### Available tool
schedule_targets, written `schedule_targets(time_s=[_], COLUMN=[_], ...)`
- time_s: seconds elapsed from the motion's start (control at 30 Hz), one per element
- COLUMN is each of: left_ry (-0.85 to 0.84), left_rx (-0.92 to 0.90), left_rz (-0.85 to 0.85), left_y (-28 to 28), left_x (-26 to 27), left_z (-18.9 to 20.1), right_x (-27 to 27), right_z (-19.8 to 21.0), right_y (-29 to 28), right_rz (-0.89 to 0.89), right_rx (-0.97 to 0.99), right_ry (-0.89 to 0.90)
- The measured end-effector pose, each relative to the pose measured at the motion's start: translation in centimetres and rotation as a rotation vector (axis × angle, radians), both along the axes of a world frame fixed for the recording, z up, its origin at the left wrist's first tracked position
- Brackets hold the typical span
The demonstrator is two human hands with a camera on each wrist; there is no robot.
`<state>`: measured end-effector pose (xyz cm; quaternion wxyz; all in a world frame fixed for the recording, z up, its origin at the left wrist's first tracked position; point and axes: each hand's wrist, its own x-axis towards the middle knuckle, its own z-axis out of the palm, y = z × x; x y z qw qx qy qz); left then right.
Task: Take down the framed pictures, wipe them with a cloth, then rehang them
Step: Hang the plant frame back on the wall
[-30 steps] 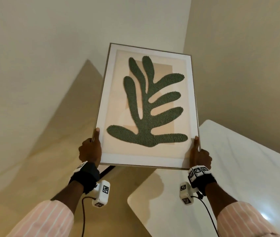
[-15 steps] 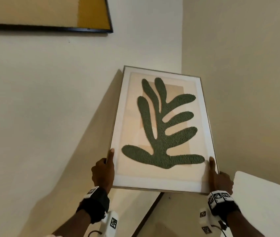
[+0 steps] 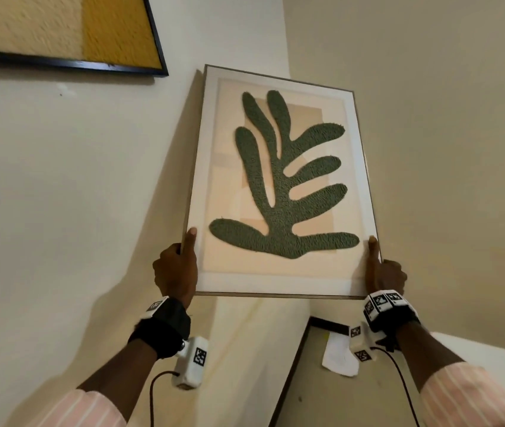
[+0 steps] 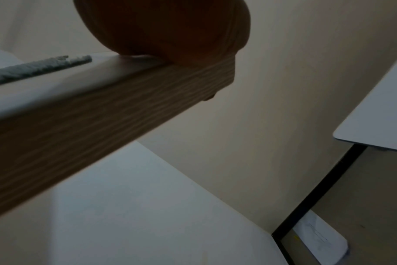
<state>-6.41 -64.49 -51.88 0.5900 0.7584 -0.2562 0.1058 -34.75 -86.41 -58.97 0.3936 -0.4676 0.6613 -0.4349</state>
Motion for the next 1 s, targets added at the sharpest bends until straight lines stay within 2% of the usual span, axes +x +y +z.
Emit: schedule_targets(time_s=[0.07, 0.2, 0.3, 0.4, 0.43, 0.47, 0.63, 0.87, 0.93, 1.0], left_ry=[-0.034, -0.069, -0.115, -0.144, -0.157, -0.154, -0.222, -0.248, -0.304, -0.457], left_rx=[-0.033, -0.064, -0.109, -0.172, -0.235, -0.246, -0.319, -0.440, -0.477, -0.499], left_rz=[-0.027, 0.022, 0.078, 0.064, 0.063, 0.053, 0.138, 0.216, 0.255, 0.326], left_y=[-2.7, -8.7, -13.0, -16.2, -17.7, -18.1, -22.3, -25.2, -25.9, -27.0], left_x=[0.5, 2.1, 3.7, 4.9, 5.6, 6.1, 9.1, 11.5, 12.3, 12.9], left_z=[1.7, 5.6, 8.8, 11.2, 13.0, 12.6, 16.7, 21.0, 21.8, 22.6], right_x=[1.2, 4.0, 6.6, 9.0, 10.7, 11.0, 17.1, 24.2, 26.3, 28.2], right_z=[1.3, 4.4, 7.7, 10.2, 12.2, 12.0, 17.2, 21.4, 22.8, 24.4], right_y=[-3.3, -10.2, -15.3, -20.0, -22.3, -23.0, -28.8, -33.9, -35.6, -37.4], right_rz=[-0.010, 0.001, 0.029, 0.059, 0.068, 0.067, 0.160, 0.268, 0.307, 0.338], right_rx=[-0.014, -0.038, -0.073, -0.131, -0.162, -0.142, -0.185, -0.277, -0.301, -0.303], right_ry=[-0.023, -0.092, -0.106, -0.118, -0.137, -0.143, -0.193, -0.274, -0.308, -0.355])
